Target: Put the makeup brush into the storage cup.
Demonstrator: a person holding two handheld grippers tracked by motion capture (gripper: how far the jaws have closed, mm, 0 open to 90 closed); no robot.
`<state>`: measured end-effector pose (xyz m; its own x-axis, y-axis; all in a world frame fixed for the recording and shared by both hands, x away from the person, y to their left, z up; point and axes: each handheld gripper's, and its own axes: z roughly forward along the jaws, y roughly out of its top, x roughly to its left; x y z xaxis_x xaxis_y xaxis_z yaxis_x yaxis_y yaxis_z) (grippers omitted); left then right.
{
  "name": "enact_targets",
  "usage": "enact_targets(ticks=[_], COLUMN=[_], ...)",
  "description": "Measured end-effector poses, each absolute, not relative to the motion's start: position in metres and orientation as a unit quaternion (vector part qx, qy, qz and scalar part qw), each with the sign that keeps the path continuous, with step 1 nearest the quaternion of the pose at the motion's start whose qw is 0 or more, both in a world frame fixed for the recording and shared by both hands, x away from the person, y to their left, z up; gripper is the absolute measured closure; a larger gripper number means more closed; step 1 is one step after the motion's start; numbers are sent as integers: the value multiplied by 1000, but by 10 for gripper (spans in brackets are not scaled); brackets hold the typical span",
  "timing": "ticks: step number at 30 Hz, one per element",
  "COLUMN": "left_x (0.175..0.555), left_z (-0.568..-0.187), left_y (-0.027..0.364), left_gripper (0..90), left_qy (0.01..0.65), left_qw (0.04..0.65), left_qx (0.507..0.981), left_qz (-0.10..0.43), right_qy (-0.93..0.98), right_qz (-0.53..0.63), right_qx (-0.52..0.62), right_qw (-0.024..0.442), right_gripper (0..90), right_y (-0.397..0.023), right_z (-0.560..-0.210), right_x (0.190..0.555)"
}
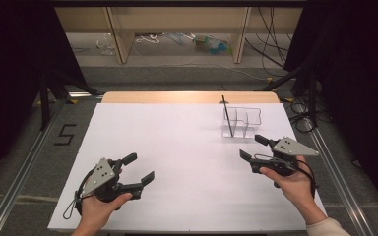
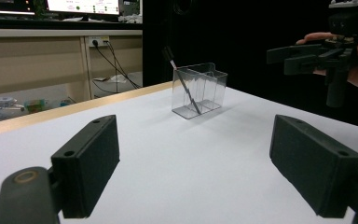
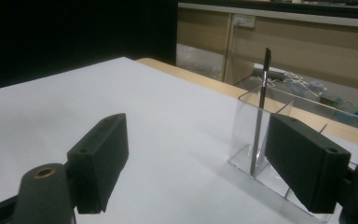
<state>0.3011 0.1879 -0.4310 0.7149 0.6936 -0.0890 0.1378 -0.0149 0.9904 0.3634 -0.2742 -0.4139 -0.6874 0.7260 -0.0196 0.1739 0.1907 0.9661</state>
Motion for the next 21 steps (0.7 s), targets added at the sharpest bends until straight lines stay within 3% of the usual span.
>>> enact_targets(ticks=[9, 21], left_x=[301, 299], left_z=[-431, -433], left_y=[194, 200], left_gripper=[160, 160], left_qy=[308, 316], left_qw=[627, 627], left_qx=[679, 676], left_qz=[224, 224], right_qy=[738, 736], right_qz=[557, 559], right_qx=[312, 304], right_qw=[219, 231], right_gripper=[226, 218], right_y=[-271, -270], right_z=[-420, -426], right_x=[343, 331])
